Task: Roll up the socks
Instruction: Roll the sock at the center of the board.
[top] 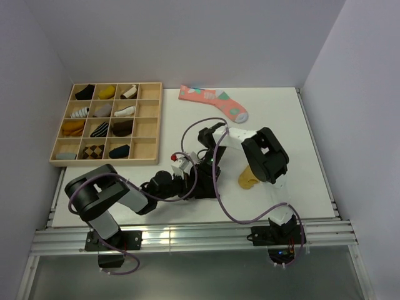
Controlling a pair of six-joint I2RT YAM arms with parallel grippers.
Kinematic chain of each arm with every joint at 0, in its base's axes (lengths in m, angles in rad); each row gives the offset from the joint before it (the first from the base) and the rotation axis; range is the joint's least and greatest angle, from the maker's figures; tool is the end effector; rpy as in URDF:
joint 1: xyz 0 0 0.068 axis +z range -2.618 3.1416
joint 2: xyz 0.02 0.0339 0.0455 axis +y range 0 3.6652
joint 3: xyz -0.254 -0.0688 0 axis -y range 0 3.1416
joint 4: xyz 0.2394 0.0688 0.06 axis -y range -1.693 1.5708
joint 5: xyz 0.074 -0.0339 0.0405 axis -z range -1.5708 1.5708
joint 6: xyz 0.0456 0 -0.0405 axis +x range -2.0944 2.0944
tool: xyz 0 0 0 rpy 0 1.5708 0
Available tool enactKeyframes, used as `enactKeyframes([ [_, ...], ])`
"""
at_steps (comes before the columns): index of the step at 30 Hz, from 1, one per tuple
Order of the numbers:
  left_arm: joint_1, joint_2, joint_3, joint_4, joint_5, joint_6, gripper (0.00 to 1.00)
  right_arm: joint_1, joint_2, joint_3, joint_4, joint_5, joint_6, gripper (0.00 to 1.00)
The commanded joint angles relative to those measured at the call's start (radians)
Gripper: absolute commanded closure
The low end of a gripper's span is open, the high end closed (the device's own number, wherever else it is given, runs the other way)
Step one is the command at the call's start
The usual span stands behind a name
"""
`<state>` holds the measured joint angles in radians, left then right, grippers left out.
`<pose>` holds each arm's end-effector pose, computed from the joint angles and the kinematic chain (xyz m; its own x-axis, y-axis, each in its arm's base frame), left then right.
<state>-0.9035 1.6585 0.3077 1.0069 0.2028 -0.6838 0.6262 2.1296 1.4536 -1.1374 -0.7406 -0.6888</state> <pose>0.1566 -0.2137 0.1060 -0.7219 -0.0836 -0.6869 0.5556 0.5217 -0.6474 0.2681 0.2319 0.1214 -0.4157 -0.8797 -0.2308 -0.7325 0.1734 0.6583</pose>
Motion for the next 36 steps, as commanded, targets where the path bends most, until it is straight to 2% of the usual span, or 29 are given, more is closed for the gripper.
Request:
enactKeyframes([
  [1,-0.006,0.067,-0.051,0.085,0.067,-0.094,1.0,-0.017,-0.111,-0.048,0.137,0.059,0.009,0.52],
  [6,0.017,0.174,-0.076,0.188,0.127,-0.186,1.0,-0.051,-0.319,-0.154,0.26,0.079,0.025,0.48],
  [8,0.041,0.202,-0.087,0.235,0.165,-0.267,1.0,-0.078,-0.415,-0.209,0.304,0.076,0.011,0.48],
  [11,0.078,0.202,-0.088,0.234,0.223,-0.327,1.0,-0.082,-0.557,-0.316,0.384,0.096,-0.032,0.46],
  [17,0.115,0.156,-0.006,-0.069,0.294,-0.399,1.0,-0.071,-0.758,-0.481,0.415,0.093,-0.185,0.44],
  [19,0.124,0.182,0.028,-0.103,0.32,-0.431,1.0,-0.059,-0.812,-0.539,0.439,0.101,-0.219,0.43],
  [23,0.138,0.256,0.034,-0.079,0.377,-0.502,1.0,0.016,-0.882,-0.63,0.513,0.151,-0.213,0.42],
  [27,0.147,0.293,0.028,-0.059,0.391,-0.531,1.0,0.142,-0.936,-0.723,0.62,0.233,-0.189,0.39],
  [31,0.147,0.294,0.037,-0.077,0.397,-0.536,1.0,0.248,-0.91,-0.779,0.714,0.322,-0.175,0.37],
  [36,0.147,0.274,0.031,-0.082,0.403,-0.536,1.0,0.305,-0.858,-0.797,0.789,0.403,-0.166,0.37],
])
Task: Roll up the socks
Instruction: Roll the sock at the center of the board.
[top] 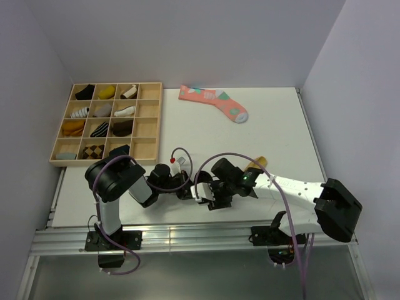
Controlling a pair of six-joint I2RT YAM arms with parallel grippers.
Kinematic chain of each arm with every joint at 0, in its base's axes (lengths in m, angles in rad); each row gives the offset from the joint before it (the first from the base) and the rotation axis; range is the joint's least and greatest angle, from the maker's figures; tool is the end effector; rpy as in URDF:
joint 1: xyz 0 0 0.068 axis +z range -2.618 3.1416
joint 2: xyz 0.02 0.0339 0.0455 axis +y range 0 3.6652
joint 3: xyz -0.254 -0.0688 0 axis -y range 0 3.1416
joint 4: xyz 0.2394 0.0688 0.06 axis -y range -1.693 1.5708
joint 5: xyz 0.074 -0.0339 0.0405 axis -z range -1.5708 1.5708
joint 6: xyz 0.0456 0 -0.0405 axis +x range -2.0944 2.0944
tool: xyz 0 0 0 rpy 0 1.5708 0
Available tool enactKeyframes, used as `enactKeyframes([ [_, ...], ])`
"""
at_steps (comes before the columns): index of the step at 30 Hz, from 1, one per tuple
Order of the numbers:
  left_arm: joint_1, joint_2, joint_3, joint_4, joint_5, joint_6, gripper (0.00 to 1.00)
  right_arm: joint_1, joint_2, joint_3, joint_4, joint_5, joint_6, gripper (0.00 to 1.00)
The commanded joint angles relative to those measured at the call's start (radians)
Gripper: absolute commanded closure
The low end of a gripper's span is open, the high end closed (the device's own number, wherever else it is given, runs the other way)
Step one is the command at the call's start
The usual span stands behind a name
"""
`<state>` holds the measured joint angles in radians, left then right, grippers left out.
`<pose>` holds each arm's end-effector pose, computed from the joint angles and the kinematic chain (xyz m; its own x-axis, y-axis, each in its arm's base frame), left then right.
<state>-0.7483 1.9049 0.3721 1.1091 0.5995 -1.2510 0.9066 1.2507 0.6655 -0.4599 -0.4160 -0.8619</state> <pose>0.1834 -0.2054 0.0706 -0.9858 -0.1542 -0.0664 0.0091 0.3457 -0.9383 0.1278 0.1931 0.1723 0.2945 -0.7502 -0.5920 -0.9550 -0.2539 -0.1534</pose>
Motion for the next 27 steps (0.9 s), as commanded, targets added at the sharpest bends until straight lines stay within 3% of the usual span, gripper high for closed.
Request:
enactKeyframes([
  [1,-0.008,0.025,-0.032,-0.193,0.006,0.033,1.0,0.031,0.041,-0.009,0.124,0.082,0.009,0.37],
  [12,-0.006,-0.033,-0.007,-0.273,0.036,0.078,1.0,0.041,0.159,0.055,0.158,0.184,0.051,0.43],
  [21,-0.006,-0.024,-0.007,-0.292,0.042,0.085,1.0,-0.017,-0.071,0.051,0.044,0.125,0.021,0.36],
  [27,-0.006,-0.04,-0.013,-0.293,0.034,0.087,1.0,-0.012,-0.083,0.068,-0.048,0.045,0.0,0.34],
])
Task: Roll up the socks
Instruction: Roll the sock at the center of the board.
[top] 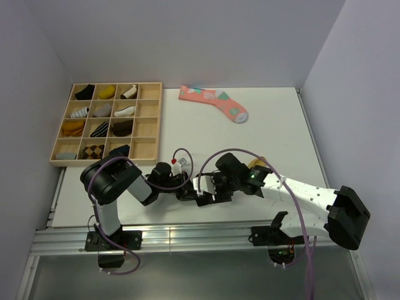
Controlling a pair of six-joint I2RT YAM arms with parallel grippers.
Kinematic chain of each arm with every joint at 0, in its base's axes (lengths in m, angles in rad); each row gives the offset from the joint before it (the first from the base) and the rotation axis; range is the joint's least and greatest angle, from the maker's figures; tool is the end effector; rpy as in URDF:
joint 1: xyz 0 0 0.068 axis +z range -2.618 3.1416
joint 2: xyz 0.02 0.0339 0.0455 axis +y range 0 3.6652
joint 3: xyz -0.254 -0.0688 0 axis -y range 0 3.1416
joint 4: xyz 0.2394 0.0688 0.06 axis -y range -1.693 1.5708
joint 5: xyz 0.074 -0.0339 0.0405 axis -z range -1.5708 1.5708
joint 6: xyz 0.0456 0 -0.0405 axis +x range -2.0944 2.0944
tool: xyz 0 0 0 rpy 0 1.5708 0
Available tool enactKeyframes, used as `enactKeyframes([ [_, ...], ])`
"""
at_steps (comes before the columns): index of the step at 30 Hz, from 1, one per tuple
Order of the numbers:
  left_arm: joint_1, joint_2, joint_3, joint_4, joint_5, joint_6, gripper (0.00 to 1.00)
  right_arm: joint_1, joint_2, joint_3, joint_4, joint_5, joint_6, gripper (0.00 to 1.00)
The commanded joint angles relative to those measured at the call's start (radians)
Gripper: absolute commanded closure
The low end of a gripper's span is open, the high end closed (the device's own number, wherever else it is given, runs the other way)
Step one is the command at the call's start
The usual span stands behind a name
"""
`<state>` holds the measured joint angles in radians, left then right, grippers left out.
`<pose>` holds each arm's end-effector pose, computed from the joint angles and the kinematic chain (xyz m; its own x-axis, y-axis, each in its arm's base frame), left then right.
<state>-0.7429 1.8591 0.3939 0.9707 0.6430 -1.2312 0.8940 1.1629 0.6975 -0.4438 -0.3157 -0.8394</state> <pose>0.1836 -0.2057 0.0728 -0.9934 -0.1122 -0.0249 -0.0198 0.3801 -0.9247 0.1344 0.1899 0.2003 0.3104 -0.7432 -0.5927 -0.9425 -0.1595 -0.2936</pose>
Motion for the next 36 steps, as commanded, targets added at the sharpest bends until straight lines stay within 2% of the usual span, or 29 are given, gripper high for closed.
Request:
enactKeyframes([
  [1,-0.01,0.005,-0.036,-0.155,-0.008,0.067,1.0,0.003,0.014,0.039,-0.068,-0.062,-0.023,0.34],
  [5,-0.01,-0.005,-0.033,-0.174,-0.009,0.073,1.0,0.032,0.061,0.054,-0.084,-0.079,-0.024,0.34],
  [12,-0.006,-0.001,-0.023,-0.187,0.001,0.079,1.0,0.101,0.129,0.033,-0.021,-0.02,-0.012,0.35],
  [21,-0.001,-0.011,-0.006,-0.21,0.018,0.098,1.0,0.118,0.233,0.042,0.019,0.056,0.0,0.35],
  [25,0.0,-0.008,0.002,-0.216,0.036,0.108,1.0,0.117,0.279,0.063,0.02,0.06,0.006,0.39],
  [28,-0.001,-0.003,0.003,-0.21,0.049,0.114,1.0,0.117,0.313,0.091,0.016,0.056,0.019,0.45],
  [32,0.002,-0.026,-0.001,-0.211,0.064,0.128,1.0,0.099,0.397,0.152,-0.025,0.04,0.025,0.68],
  [33,0.004,-0.038,-0.001,-0.233,0.055,0.134,1.0,0.091,0.411,0.164,-0.056,0.029,0.023,0.71],
  [35,0.005,-0.089,0.005,-0.283,0.02,0.171,0.95,0.073,0.44,0.206,-0.093,-0.023,0.022,0.76],
  [36,0.008,-0.109,0.005,-0.32,-0.02,0.18,0.88,0.047,0.448,0.221,-0.134,-0.046,0.02,0.77],
])
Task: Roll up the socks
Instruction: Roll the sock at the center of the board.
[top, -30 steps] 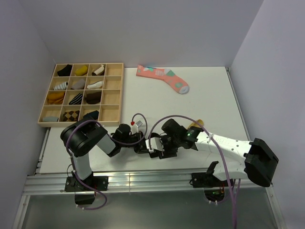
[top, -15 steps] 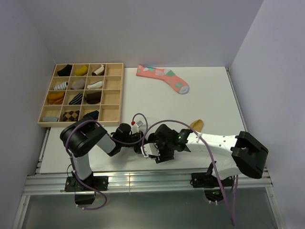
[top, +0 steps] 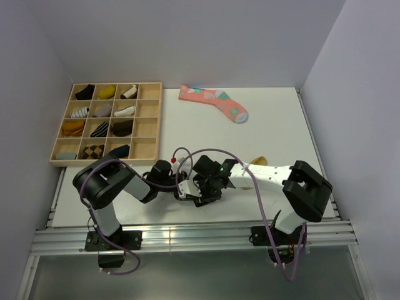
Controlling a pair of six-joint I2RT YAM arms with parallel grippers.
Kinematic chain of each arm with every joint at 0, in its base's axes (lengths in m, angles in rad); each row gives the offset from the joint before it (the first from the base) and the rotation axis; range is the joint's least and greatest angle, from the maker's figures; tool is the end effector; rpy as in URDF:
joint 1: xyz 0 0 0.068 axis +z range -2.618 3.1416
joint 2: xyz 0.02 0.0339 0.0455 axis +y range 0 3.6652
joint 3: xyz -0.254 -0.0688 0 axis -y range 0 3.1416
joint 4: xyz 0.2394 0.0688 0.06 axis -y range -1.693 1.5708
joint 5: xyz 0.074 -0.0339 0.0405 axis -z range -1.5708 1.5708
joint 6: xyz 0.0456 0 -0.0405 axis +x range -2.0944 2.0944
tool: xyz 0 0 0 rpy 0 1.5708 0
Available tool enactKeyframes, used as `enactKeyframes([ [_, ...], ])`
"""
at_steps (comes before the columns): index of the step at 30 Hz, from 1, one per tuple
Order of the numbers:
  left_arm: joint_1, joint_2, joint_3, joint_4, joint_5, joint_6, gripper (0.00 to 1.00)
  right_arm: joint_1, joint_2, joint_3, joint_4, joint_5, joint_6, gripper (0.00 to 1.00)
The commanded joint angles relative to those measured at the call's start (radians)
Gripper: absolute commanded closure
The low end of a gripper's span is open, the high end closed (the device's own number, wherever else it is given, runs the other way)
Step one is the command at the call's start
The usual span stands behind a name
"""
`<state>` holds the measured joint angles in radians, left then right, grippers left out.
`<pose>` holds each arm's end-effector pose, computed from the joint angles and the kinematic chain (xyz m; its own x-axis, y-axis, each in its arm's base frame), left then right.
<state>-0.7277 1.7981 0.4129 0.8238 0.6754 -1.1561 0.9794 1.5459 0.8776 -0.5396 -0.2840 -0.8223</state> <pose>0.1850 -0.2030 0.0784 -0.9970 -0.0685 -0.0364 0.0046 0.4171 -0.9089 0.1458 0.2400 0.1561 0.2698 -0.8598 -0.4335 -0.9620 -0.2606 -0.0818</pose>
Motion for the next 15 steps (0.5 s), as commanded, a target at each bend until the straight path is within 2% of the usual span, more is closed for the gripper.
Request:
enactKeyframes([
  [1,-0.006,-0.087,-0.019,-0.184,-0.069,0.114,0.84,-0.051,0.072,0.058,-0.061,-0.11,0.002,0.78],
  [3,0.001,-0.13,-0.02,-0.216,-0.137,0.13,0.77,-0.096,0.103,0.115,-0.141,-0.147,-0.006,0.78],
  [4,0.001,-0.172,-0.025,-0.224,-0.161,0.142,0.7,-0.11,0.118,0.136,-0.175,-0.164,-0.015,0.78],
  [6,0.001,-0.206,-0.028,-0.233,-0.197,0.148,0.64,-0.136,0.161,0.198,-0.264,-0.224,-0.032,0.78],
  [11,0.001,-0.31,-0.042,-0.265,-0.321,0.165,0.59,-0.205,0.288,0.317,-0.411,-0.293,-0.087,0.78],
  [15,-0.004,-0.385,-0.08,-0.293,-0.398,0.194,0.6,-0.235,0.393,0.408,-0.543,-0.329,-0.106,0.78],
])
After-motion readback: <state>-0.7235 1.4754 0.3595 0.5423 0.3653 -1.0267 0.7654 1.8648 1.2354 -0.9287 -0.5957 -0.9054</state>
